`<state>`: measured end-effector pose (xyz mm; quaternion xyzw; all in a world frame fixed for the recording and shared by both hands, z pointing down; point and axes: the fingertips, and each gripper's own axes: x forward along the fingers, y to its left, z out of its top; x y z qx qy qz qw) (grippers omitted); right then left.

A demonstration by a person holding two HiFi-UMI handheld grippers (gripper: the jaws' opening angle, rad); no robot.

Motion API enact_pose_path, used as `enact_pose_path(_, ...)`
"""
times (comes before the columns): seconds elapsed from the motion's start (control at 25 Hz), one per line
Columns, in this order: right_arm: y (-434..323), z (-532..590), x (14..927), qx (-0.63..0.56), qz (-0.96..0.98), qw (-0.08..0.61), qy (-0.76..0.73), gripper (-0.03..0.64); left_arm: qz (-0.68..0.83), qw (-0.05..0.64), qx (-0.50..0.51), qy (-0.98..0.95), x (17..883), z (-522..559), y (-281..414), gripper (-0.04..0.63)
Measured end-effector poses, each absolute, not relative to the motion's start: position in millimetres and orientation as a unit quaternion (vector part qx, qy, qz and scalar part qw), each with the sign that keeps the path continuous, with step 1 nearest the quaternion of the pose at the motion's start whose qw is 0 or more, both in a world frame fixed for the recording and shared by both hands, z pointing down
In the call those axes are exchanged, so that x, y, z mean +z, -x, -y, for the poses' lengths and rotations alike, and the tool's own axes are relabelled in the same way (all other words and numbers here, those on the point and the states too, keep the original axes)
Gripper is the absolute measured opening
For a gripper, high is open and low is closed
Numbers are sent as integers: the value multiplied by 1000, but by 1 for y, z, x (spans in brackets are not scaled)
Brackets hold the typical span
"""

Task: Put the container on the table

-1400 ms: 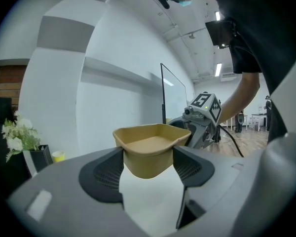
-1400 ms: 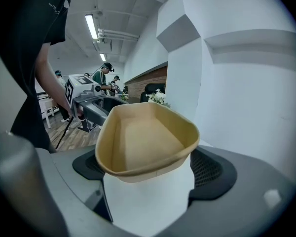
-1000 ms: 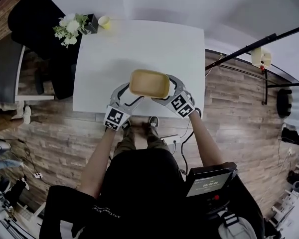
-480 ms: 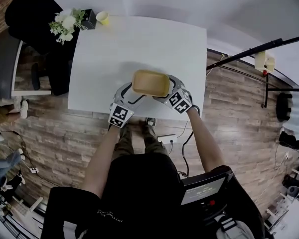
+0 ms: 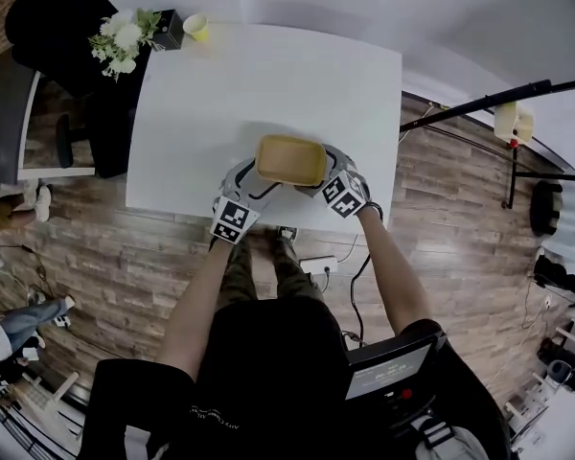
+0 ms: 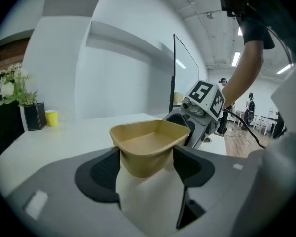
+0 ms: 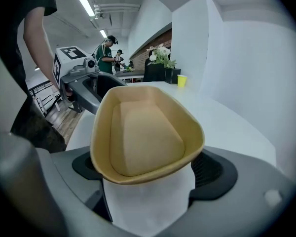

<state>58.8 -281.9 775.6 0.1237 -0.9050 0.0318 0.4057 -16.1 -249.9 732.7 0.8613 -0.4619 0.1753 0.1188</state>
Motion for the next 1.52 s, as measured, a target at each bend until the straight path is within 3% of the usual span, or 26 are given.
enact_pose_path(1.52,-71,285,801,41,878,467,-98,568,449,163,220,-850,770,248,17,325)
